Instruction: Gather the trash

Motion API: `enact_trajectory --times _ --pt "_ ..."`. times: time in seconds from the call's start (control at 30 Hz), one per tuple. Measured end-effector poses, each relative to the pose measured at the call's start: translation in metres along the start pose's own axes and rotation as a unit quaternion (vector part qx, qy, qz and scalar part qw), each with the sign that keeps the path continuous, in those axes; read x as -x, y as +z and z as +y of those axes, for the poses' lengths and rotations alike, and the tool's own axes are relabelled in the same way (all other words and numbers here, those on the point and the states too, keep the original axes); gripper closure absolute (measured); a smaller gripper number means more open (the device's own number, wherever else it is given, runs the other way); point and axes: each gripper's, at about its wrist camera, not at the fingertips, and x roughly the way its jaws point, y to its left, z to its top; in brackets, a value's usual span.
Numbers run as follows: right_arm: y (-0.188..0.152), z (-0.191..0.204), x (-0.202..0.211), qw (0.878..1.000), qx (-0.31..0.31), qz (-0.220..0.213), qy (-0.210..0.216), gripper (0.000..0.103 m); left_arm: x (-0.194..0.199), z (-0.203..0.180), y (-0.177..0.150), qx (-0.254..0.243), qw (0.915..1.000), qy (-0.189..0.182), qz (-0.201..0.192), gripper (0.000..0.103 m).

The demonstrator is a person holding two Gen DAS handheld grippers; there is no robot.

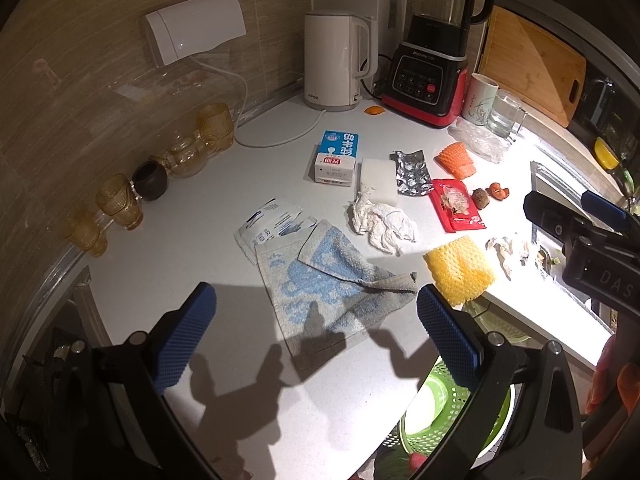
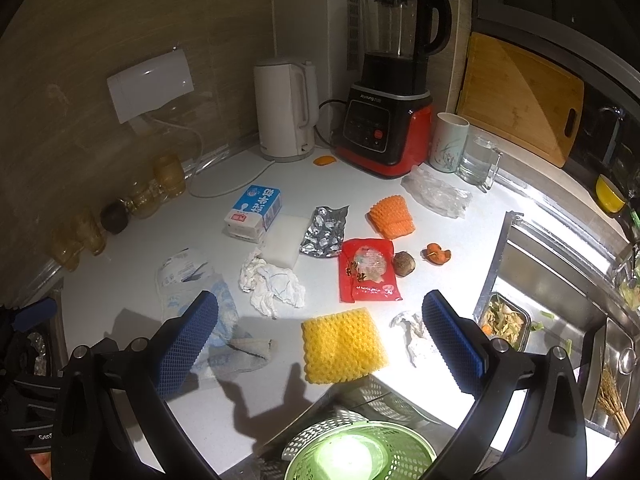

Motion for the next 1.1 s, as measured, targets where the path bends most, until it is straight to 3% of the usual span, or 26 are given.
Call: enact_trajectory --times 0.17,0.43,0.73,0.93,1.1 --pt "-0.014 -0.013 -0.005 1.000 -0.010 -0.001 -0.003 0.002 -0.013 0.002 -0.011 -0.015 0.9994 -0.028 -0.016 0.007" --pt "-0.058 -0.031 -0.043 0.999 -0.023 0.034 0.023 0.002 -0.059 0.003 -0.032 -0.060 0.9973 -0.026 -0.034 0.007" --pt "-0.091 -0.038 -0.081 0.998 -0.002 0.055 0.000 0.002 -0.129 -0.017 -0.033 -0.097 0.9945 -0.037 -0.014 0.007" --pt "-0.097 -0.043 -0.095 0.998 -0.005 0.064 -0.001 0.002 -0.176 -0.023 -0.030 -0.091 0.9950 -0.024 0.035 0.022" --pt "-0.094 -0.044 -0.100 0.998 -0.004 0.062 0.003 0.002 -0.186 -0.019 -0.036 -0.065 0.9960 -0.039 0.046 0.024"
